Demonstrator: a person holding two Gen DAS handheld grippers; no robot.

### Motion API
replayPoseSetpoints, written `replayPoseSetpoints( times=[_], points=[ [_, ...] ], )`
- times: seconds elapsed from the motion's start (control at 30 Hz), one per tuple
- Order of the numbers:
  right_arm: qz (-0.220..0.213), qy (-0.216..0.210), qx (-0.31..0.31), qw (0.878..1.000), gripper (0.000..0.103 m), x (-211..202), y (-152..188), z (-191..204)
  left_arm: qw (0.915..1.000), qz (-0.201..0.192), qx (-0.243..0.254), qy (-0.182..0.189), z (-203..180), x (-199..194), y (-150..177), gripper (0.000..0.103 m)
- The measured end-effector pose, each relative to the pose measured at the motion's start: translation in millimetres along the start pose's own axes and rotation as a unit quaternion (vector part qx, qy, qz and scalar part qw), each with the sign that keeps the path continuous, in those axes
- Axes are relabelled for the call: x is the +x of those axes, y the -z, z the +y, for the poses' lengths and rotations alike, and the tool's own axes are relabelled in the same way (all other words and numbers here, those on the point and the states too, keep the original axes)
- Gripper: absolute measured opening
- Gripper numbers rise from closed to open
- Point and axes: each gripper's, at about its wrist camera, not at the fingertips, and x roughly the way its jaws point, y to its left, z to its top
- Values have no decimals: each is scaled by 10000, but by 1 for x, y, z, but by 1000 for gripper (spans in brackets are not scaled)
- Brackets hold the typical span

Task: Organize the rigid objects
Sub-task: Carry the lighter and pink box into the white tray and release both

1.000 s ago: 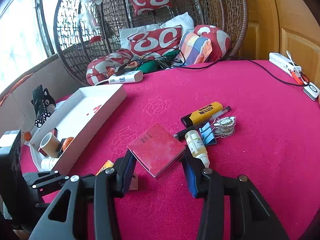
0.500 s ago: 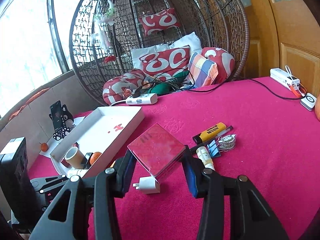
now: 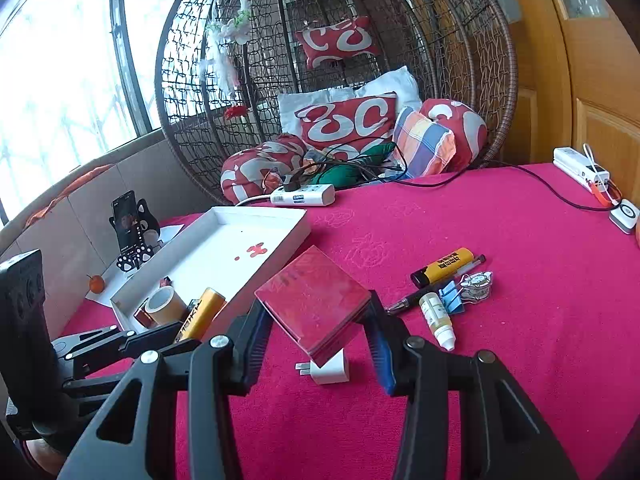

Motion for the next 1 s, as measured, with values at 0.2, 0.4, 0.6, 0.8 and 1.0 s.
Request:
replayPoseSetpoints(
  times=[0.2, 0.4, 0.6, 0.8, 1.0],
  points=[
    [14, -31, -263, 9996, 45, 4, -4, 23, 9994, -230, -237, -114, 26, -18, -3, 24],
    [16, -127, -559, 9984, 45, 12, -18, 47, 9973, -449, -472, -339, 61, -33, -14, 24],
    [228, -512, -585, 9967, 45, 36, -40, 68, 9923, -437, -1068, -452, 121, -34, -32, 24],
    [684, -637, -744, 9928, 45, 80, -44, 94, 9820, -213, -1728, -738, 185, -22, -39, 24],
    [1046, -415, -914, 9894, 45, 128, -30, 110, 9779, 136, -1846, -971, 208, 4, -35, 24]
  ],
)
